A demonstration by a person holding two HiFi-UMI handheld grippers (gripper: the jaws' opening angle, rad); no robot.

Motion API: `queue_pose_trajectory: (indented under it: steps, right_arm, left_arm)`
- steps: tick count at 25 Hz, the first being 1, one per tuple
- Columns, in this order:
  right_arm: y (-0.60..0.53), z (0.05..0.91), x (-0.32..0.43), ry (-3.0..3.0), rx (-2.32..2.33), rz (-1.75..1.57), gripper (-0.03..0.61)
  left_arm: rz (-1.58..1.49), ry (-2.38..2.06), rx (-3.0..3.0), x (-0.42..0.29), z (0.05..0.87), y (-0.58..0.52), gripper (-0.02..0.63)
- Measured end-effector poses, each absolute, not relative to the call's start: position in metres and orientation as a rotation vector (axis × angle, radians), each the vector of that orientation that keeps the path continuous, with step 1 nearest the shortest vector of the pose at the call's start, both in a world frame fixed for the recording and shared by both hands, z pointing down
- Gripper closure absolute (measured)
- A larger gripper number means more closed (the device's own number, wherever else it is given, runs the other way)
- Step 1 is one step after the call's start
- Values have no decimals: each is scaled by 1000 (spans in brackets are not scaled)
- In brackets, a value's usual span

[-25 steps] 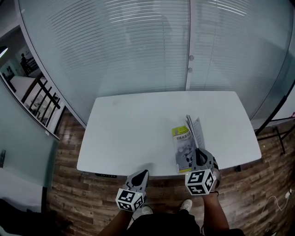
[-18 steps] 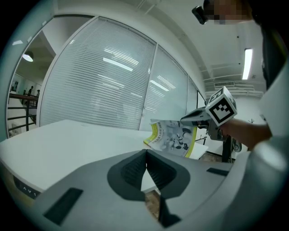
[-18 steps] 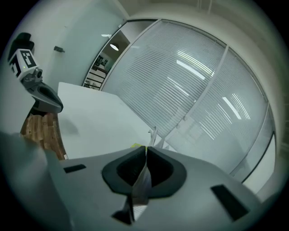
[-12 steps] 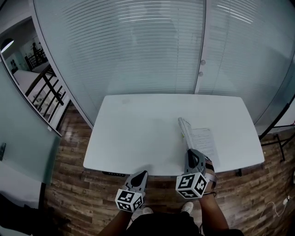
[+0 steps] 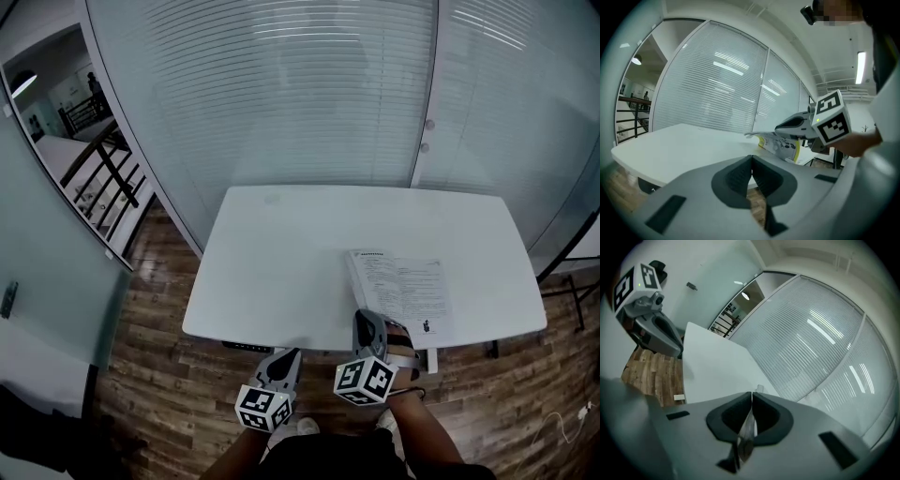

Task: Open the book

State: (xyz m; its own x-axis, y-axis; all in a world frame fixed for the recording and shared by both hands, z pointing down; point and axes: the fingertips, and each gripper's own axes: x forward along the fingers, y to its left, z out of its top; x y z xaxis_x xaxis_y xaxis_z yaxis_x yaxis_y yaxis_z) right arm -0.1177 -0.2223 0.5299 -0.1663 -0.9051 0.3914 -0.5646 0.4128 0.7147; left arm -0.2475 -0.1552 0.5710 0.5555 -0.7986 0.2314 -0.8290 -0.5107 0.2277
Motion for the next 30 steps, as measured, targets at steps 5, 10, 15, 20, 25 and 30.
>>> queue_pose_trajectory:
  steps: [5,10,15,20,25,30]
  right_arm:
    - [-221,569,-138,-1819,1183,-579,565]
    - [-221,588,-154,-1805,1156,-610,565]
    - [-216,606,-164,-1809,1105,-595,563]
    - [-205,614,-181,-1939,1052,-542,502]
    - [-181,586,-191,-2128,1095,-431,456]
    - [-165,550,-165,-2280,1276,-236,481]
  left_arm:
    - [144,-1350,2463,-259,576,-148,598]
    - [152,-1361,2463,-271,578,-144,598]
    - [150,-1359,2455,-272,581,-138,598]
    - [136,-1355,2453,-273,583,-137,598]
    - [125,-1349,2468,-272,577,-137,598]
    - [126,-1324,2497,-271,573,-137,598]
